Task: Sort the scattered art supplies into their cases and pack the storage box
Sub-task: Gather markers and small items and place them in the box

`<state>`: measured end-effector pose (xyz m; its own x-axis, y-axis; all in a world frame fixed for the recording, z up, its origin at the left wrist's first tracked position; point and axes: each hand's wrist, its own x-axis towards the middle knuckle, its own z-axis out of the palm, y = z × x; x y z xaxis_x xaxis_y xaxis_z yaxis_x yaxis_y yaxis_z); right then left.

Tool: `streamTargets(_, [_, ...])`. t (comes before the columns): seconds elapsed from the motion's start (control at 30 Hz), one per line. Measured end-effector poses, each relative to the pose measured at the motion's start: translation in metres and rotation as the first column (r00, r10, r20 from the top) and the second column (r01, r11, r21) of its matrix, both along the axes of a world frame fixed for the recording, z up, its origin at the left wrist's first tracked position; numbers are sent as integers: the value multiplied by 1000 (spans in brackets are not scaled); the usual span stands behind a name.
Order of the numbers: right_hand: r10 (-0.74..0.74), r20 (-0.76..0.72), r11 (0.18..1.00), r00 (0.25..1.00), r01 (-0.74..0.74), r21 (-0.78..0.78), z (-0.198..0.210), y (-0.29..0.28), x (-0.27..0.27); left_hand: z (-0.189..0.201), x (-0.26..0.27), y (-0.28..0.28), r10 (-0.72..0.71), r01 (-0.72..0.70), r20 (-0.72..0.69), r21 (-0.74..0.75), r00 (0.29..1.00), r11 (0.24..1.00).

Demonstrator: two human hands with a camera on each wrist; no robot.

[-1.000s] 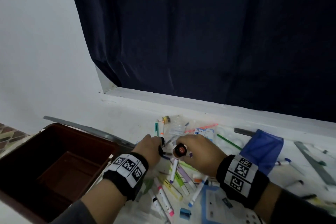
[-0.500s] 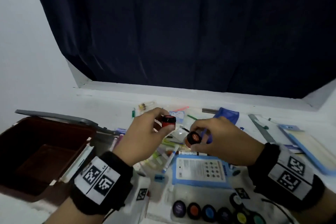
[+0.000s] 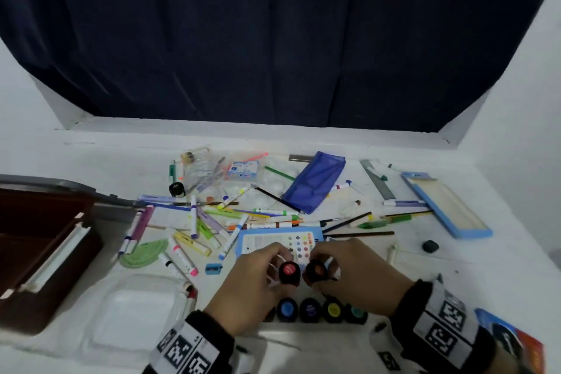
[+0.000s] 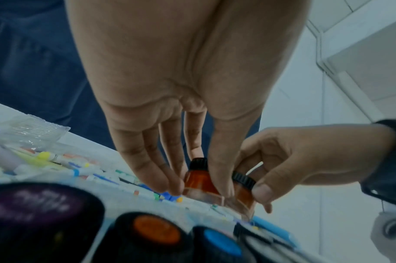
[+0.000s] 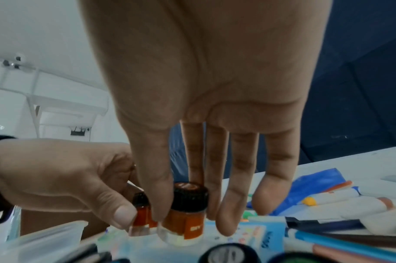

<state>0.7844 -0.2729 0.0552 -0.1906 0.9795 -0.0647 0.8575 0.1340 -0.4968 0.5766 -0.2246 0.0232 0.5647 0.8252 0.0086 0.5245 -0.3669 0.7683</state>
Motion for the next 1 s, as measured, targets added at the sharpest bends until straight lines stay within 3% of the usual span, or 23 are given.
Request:
streamTargets(0.17, [39,91,999,995,-38,-11,-9,0,-4,-17,8,-5,14,-10,-105,41,994,999])
streamTargets(0.47, [135,214,987,967,-112,-115,-5,5,-14,-21,7,-11,34,-8,-171,154,985,988])
streamTargets(0.73, [133,306,982,943,-84,-168,-7,21,-17,-15,9,-4,18,6,-235,100,972,995])
streamTargets(1.0, [120,347,988,930,-76,-138,-3,30,-26,-20,11,-2,53,-14,-255,151,965,988])
